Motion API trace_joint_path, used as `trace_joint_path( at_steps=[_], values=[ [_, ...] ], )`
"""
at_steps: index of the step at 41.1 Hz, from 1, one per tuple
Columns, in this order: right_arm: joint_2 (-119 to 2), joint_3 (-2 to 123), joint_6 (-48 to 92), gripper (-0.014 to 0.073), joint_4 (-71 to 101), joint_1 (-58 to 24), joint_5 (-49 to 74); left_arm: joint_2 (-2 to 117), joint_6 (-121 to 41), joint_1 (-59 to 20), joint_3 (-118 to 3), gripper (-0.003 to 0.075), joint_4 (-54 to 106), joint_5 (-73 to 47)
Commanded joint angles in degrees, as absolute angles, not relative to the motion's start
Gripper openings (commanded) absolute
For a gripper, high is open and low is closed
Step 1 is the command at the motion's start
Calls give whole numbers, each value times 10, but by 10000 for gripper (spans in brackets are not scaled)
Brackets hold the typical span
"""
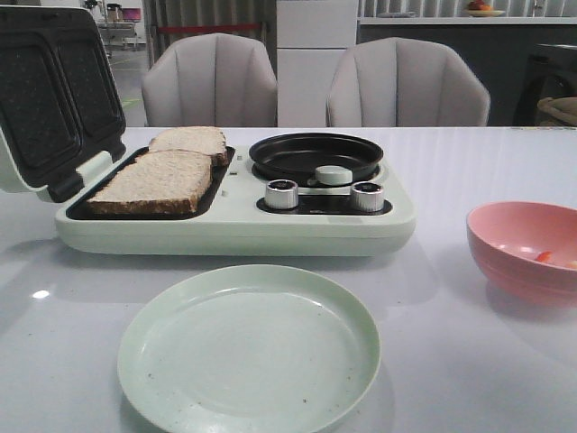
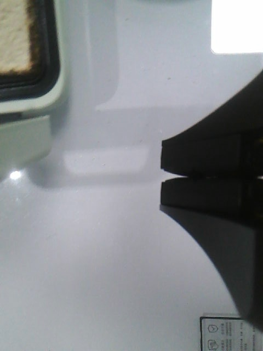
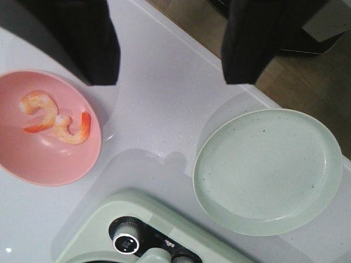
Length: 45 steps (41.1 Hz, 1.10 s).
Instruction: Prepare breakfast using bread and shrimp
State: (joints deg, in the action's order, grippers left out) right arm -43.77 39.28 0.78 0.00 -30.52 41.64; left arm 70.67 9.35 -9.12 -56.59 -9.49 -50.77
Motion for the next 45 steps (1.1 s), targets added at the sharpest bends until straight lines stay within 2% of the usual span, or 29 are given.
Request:
trace_joint_path(
  at_steps=[1,7,14,23,30,45],
  values=[
    [-433,409,8,514,-4,-302,383,711,38,-15,-602,100,-25,-441],
    [-433,409,8,514,-4,-302,383,755,-65,97,-641,100,131,-390],
    [-433,409,8,514,-4,-302,383,820,-176,156,-703,100,301,-380],
    [-433,409,8,514,-4,-302,383,916,-195,155,-805,100,360,-384],
    [-433,409,8,514,-4,-302,383,962,-234,154,-872,100,423,-450],
    [-433,409,8,514,-4,-302,383,966,-344,151,-886,100,553,-580]
  ],
)
